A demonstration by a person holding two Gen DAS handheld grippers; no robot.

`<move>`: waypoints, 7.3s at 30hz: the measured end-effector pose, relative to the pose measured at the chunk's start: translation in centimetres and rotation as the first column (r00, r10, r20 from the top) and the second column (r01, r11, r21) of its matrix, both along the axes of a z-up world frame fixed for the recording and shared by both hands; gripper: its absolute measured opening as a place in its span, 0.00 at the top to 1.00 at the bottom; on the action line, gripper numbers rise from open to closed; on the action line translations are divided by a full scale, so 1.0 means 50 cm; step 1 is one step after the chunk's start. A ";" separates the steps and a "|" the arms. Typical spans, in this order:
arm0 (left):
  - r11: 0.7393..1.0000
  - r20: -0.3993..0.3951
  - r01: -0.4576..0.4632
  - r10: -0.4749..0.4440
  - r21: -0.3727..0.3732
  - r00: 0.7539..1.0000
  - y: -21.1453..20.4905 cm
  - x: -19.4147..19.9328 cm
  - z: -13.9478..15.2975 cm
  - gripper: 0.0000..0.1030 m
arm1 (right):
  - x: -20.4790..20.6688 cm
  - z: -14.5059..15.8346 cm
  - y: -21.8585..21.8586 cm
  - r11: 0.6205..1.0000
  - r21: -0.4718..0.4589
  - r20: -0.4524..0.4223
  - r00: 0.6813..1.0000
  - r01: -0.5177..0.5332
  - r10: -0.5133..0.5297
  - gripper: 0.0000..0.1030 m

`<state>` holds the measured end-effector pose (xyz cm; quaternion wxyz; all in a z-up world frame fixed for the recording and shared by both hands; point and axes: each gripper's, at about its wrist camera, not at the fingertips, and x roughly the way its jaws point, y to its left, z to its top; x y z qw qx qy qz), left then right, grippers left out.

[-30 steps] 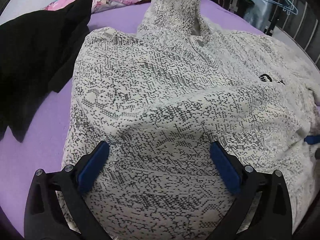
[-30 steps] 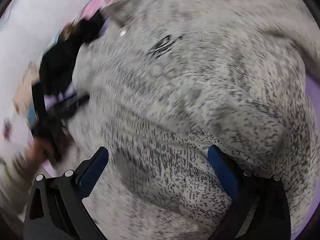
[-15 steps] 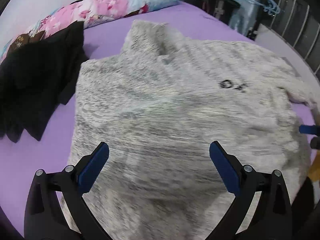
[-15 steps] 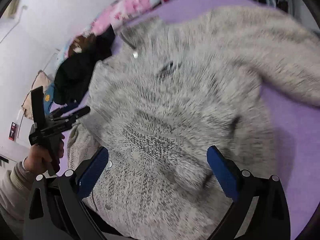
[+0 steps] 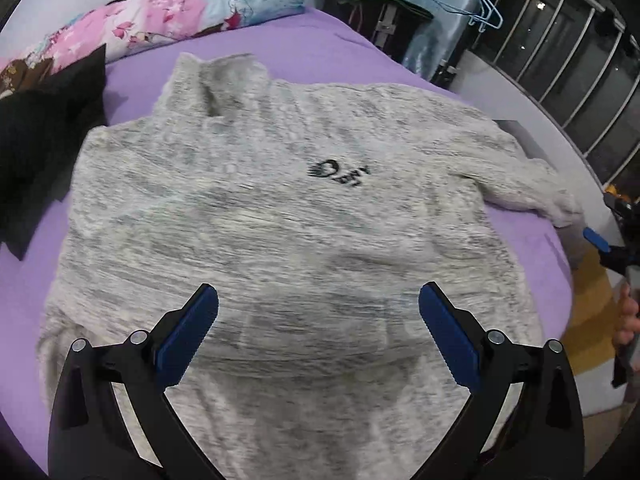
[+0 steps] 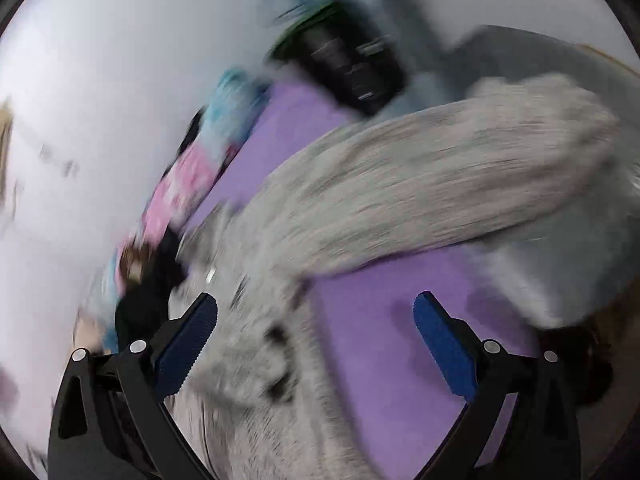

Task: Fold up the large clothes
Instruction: 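Move the right tool to the other sleeve cuff and close on it, then lift the held cuff with the right tool toward the left tool, then close the left tool on the cuff while the right tool opens and releases, then carry the sleeve across the sweater body with the left tool and open, then move both open tools over the sweater to its hem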

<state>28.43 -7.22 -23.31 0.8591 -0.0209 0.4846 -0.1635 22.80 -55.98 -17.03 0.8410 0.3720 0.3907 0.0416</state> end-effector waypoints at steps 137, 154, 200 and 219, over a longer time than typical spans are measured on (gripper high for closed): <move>0.871 -0.390 -0.146 -0.056 -0.469 0.919 0.097 0.038 0.240 0.33 | -0.039 0.282 0.715 0.471 -0.602 0.033 0.569 -0.645 0.822 0.93; 0.819 -0.446 -0.204 -0.070 -0.536 0.892 0.144 0.053 0.146 0.86 | -0.036 0.260 0.757 0.434 -0.601 0.010 0.537 -0.671 0.843 0.99; 0.875 -0.456 -0.424 0.287 -0.232 0.842 0.581 -0.047 -0.135 0.76 | 0.181 0.015 0.580 0.495 -0.624 -0.230 0.747 -0.605 0.624 0.17; 0.957 -0.202 -0.229 0.192 -0.177 0.960 0.327 0.018 -0.039 0.06 | 0.320 -0.088 0.594 0.635 -0.471 -0.247 0.783 -0.612 0.571 0.06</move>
